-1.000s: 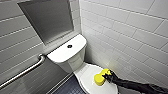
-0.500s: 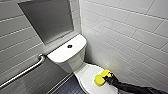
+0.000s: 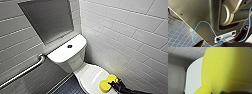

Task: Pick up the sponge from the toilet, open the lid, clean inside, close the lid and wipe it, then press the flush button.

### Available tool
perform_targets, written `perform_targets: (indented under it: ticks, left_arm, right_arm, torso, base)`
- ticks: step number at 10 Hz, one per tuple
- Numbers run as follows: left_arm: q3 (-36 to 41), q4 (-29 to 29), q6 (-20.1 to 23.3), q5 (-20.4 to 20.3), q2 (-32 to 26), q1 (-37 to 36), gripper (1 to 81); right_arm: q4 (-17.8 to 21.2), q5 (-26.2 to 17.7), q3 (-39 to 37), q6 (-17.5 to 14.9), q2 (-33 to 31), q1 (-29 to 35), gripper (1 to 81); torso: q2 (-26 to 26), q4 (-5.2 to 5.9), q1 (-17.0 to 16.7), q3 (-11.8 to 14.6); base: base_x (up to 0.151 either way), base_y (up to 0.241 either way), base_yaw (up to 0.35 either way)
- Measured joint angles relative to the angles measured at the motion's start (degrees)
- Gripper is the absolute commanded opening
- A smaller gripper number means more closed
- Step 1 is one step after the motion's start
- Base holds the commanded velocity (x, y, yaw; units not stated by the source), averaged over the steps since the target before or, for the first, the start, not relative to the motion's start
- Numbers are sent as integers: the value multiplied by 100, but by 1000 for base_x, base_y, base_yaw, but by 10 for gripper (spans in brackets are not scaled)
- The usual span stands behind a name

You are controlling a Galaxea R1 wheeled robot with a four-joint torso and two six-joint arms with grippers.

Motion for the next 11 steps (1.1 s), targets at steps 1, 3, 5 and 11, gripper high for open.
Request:
perform_targets:
  ticks: [1, 3, 5, 11]
  left_arm:
    - [0, 0, 0, 0, 0, 0, 811]
    - [2, 2, 0, -2, -2, -1, 811]
    - [9, 2, 2, -2, 0, -1, 811]
    - [83, 6, 30, -7, 2, -55, 811]
  right_arm:
    - [0, 194, 184, 39, -232, -210, 10]
    - [0, 566, 496, 113, -542, -571, 10]
    - [-2, 824, 866, 133, -851, -868, 10]
    - [20, 1398, 2717, 130, -2381, -1987, 10]
  torso:
    - [0, 0, 0, 0]
    - [0, 0, 0, 0]
    - [0, 0, 0, 0]
    - [0, 0, 0, 0]
  base:
    - [0, 0, 0]
    - [0, 0, 0]
    - [0, 0, 0]
    - [0, 0, 0]
